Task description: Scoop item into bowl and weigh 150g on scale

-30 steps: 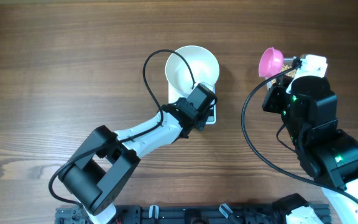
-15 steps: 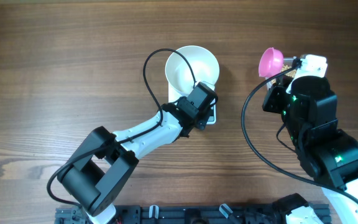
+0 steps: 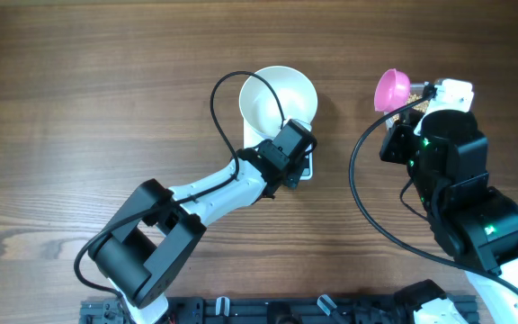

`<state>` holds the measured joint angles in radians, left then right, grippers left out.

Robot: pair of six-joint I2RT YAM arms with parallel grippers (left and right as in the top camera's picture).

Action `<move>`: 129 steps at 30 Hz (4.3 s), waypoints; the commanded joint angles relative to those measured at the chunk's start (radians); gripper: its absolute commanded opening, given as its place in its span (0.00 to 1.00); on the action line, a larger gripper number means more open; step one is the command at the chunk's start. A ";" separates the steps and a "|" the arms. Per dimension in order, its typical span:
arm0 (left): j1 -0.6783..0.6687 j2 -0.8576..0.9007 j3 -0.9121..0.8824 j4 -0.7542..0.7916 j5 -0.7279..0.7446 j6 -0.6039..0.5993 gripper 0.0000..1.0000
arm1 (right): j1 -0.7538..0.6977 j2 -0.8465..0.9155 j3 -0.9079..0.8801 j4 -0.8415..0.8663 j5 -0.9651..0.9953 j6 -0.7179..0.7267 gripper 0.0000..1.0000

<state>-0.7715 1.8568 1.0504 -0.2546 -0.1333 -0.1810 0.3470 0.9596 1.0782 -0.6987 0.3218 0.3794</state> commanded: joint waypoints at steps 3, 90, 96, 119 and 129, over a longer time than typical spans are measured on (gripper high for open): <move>-0.002 0.036 0.004 -0.026 -0.032 -0.009 0.04 | -0.005 -0.001 0.031 0.002 -0.008 -0.013 0.04; -0.004 0.174 0.003 -0.151 -0.044 -0.036 0.04 | -0.005 -0.001 0.031 0.032 -0.004 -0.048 0.04; -0.004 0.174 0.003 -0.169 -0.085 -0.036 0.04 | -0.005 -0.001 0.031 0.036 -0.004 -0.062 0.04; -0.004 0.124 0.017 -0.203 -0.086 -0.036 0.04 | -0.005 -0.001 0.031 0.062 -0.004 -0.063 0.04; -0.004 0.028 0.027 -0.168 -0.126 -0.032 0.04 | -0.005 -0.001 0.031 0.062 -0.004 -0.063 0.04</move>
<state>-0.7895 1.8725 1.1095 -0.4191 -0.2176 -0.2077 0.3470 0.9596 1.0782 -0.6422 0.3218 0.3340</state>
